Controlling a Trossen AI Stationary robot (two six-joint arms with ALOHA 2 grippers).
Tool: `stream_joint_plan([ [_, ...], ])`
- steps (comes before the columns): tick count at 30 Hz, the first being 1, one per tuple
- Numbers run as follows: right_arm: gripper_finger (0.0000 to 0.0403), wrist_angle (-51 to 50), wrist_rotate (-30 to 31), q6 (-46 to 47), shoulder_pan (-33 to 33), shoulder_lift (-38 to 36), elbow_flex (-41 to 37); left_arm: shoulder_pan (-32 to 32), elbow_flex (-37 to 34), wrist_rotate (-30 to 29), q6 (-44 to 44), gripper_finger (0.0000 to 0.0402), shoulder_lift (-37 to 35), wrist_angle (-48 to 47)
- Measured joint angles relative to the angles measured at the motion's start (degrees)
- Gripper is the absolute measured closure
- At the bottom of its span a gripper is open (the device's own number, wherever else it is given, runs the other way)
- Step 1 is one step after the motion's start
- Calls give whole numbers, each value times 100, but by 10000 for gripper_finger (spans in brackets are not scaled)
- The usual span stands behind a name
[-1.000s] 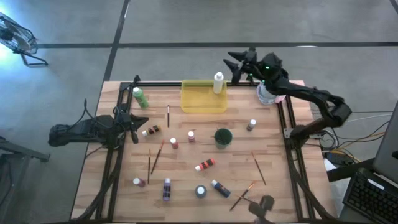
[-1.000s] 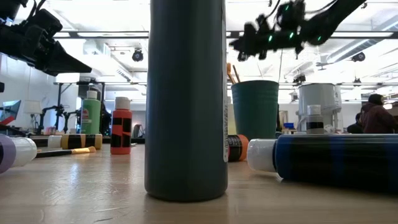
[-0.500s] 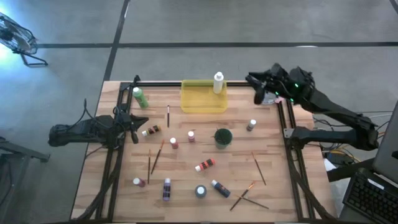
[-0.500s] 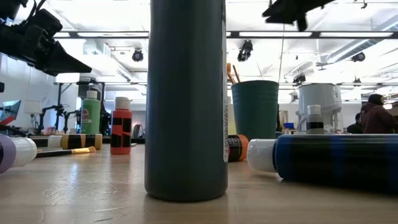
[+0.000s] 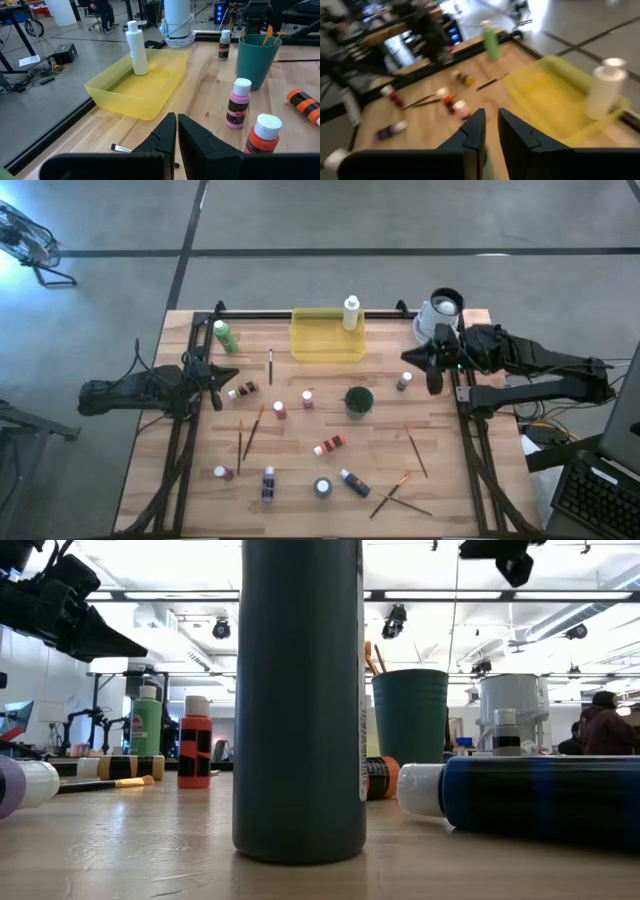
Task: Pick & Place Paint Supplies
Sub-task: Put the gold paint brush into the green cup
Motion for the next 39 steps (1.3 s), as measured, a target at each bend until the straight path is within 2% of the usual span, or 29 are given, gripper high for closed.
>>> stream_joint_plan([
  [6,386,-317,-22,493,921,-41,1,2,0,-2,-1,378,-1,2],
  [9,393,-430,167,929,1431,40,1,2,0,-2,0,378,0,1],
  [15,394,-353,1654,1700,2678,587,1,0,0,-1,0,378,1,2],
  [19,394,-98,2266,2200,3268,1206,1,2,0,0,0,378,1,0],
  [26,394,438,2390,2808,3659,2468,1,0,0,-2,0,378,-2,2],
  [31,394,709,2388,3294,3844,3046,3,1,0,-2,0,378,1,2],
  [35,394,488,2407,3689,4029,3509,239,2,0,-2,0,378,0,2],
  [39,394,-409,2497,3983,4290,4042,836,1,0,-2,0,378,-2,2],
])
